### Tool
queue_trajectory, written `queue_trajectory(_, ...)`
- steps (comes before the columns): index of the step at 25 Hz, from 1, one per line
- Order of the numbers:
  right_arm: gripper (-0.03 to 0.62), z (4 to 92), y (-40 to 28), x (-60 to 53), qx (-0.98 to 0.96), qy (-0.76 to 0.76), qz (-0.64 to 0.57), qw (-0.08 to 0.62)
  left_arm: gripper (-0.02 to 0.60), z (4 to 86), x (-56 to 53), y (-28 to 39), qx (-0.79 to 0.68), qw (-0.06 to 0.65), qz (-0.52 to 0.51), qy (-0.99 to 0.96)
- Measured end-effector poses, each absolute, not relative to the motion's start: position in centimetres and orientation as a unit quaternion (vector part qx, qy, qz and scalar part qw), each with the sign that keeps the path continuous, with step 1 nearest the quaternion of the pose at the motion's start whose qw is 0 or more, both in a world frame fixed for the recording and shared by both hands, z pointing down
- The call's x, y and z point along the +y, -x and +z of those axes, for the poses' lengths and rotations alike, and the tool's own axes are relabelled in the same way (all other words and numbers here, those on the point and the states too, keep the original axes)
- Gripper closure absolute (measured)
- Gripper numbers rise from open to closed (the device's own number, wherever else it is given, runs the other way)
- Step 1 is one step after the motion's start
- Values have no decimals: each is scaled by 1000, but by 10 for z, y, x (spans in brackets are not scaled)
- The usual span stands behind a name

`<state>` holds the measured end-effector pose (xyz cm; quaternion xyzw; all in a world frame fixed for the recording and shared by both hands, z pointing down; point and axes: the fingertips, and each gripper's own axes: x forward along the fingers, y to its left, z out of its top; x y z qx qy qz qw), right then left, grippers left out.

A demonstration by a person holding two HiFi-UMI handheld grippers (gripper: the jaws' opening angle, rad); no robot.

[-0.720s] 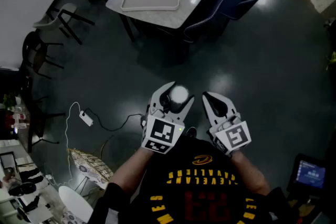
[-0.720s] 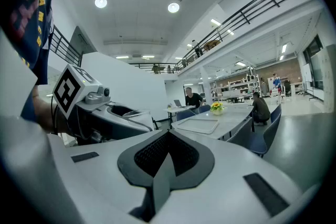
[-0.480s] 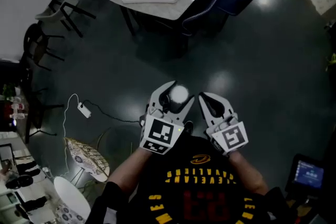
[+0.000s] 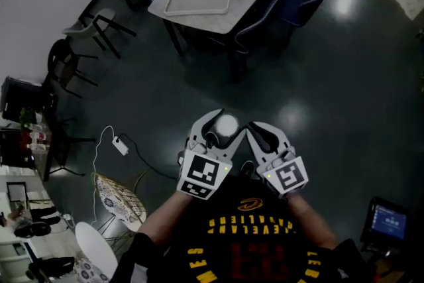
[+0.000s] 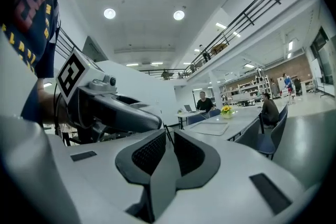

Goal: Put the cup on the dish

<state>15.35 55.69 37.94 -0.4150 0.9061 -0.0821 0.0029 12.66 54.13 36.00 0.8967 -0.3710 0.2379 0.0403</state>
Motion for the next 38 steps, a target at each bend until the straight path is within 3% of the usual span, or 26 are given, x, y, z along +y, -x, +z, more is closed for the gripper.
queue_trajectory(2, 495, 377, -152, 557, 909, 409, -81, -2, 319, 350, 539, -124, -380, 42, 234, -894)
queue_trajectory(11, 365, 375, -114, 556, 934, 354, -42, -21, 319, 337, 527, -117, -383, 51, 229, -893)
queue_trajectory(22, 364, 380, -70, 523, 936, 349, -25, -46, 319, 350, 509, -99, -358, 71, 224, -904)
queue_trajectory(38, 365, 388, 33, 418, 927, 364, -16, -89, 319, 361, 410, 2, -326, 65, 203, -921)
